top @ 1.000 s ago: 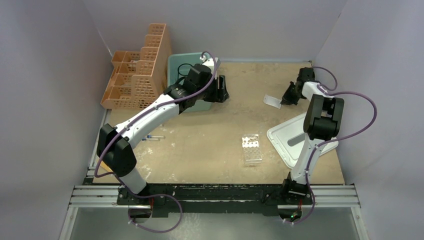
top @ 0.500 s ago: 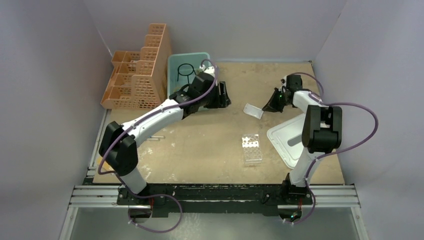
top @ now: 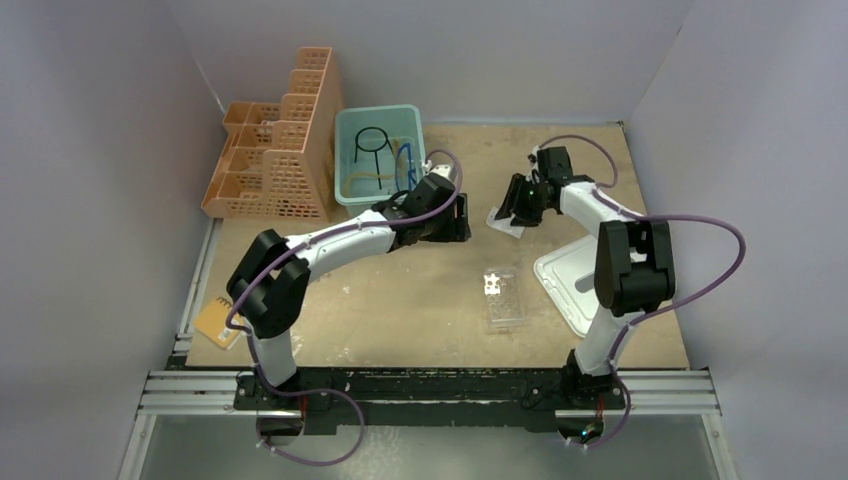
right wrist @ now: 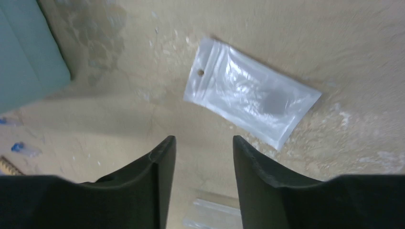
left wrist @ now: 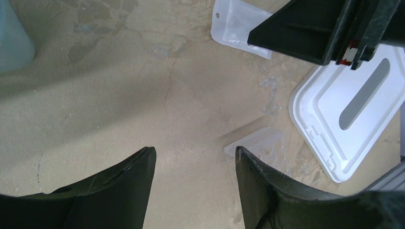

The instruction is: Organize the chemistry lab equipment

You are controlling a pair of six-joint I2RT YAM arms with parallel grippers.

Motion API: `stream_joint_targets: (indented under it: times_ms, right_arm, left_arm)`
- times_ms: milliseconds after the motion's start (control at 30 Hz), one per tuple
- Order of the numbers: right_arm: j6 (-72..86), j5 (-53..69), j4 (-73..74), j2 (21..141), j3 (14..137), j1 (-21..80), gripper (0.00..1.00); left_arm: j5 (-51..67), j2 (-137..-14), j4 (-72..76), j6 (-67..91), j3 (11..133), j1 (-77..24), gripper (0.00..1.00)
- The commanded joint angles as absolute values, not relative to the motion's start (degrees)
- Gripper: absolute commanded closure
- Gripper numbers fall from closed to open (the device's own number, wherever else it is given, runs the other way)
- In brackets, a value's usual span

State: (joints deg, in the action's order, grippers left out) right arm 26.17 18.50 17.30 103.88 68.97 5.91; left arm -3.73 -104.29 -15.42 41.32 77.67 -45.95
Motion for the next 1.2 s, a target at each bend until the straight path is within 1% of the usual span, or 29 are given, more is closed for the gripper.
stream_joint_targets:
  times_ms: [0, 133, 167, 267, 467, 600, 667, 733, 767, 933, 1033, 1100, 1167]
  right_arm:
    - [22.2, 5.3, 20.5, 105.2, 76.1, 6.8, 0.44]
    - [21.5, 0.3, 22.1, 108.5, 79.3, 6.9, 0.3]
    - [21.3, -0.9, 22.9, 109.5, 80.1, 6.9, 0.29]
    - [20.2, -2.1, 24.9, 112.0, 82.2, 7.1, 0.27]
    - [19.9, -4.5, 28.6, 113.8, 84.5, 9.5, 0.28]
    - [20.1, -4.4, 31.6, 117.1, 86.7, 10.9, 0.32]
    - [20.5, -4.4, 32.6, 118.9, 87.6, 11.1, 0.36]
    - [20.8, -4.9, 33.2, 120.3, 88.1, 11.2, 0.43]
    - [21.1, -5.0, 33.2, 120.7, 87.9, 11.2, 0.48]
    - [22.0, -3.2, 30.6, 119.0, 85.0, 11.2, 0.79]
    - [21.9, -0.9, 29.5, 117.8, 83.8, 11.2, 0.92]
    - [21.4, 1.8, 28.6, 117.3, 82.9, 11.2, 1.0]
    - [21.2, 5.1, 27.4, 117.2, 81.6, 11.2, 1.0]
  left_arm:
    - [-6.7, -102.6, -11.7, 41.7, 77.0, -46.1, 0.39]
    - [-6.7, -102.4, -11.9, 41.7, 76.5, -46.1, 0.39]
    - [-6.8, -102.3, -11.9, 41.7, 76.4, -46.1, 0.39]
    - [-7.4, -102.1, -12.2, 41.4, 76.1, -46.1, 0.39]
    - [-8.9, -102.5, -12.1, 39.6, 76.3, -46.1, 0.39]
    - [-9.7, -103.2, -11.3, 39.0, 76.2, -46.1, 0.38]
    - [-10.3, -103.6, -10.8, 38.9, 76.2, -46.1, 0.38]
    - [-11.1, -103.7, -10.3, 39.0, 76.0, -46.1, 0.38]
    - [-11.5, -103.8, -10.1, 39.0, 75.9, -46.0, 0.38]
    - [-12.0, -104.4, -8.1, 39.8, 75.5, -46.1, 0.38]
    - [-11.2, -104.9, -6.5, 40.8, 74.9, -46.0, 0.38]
    - [-10.4, -105.4, -4.9, 42.1, 74.4, -46.0, 0.37]
    - [-9.6, -106.1, -3.2, 43.6, 73.7, -46.0, 0.37]
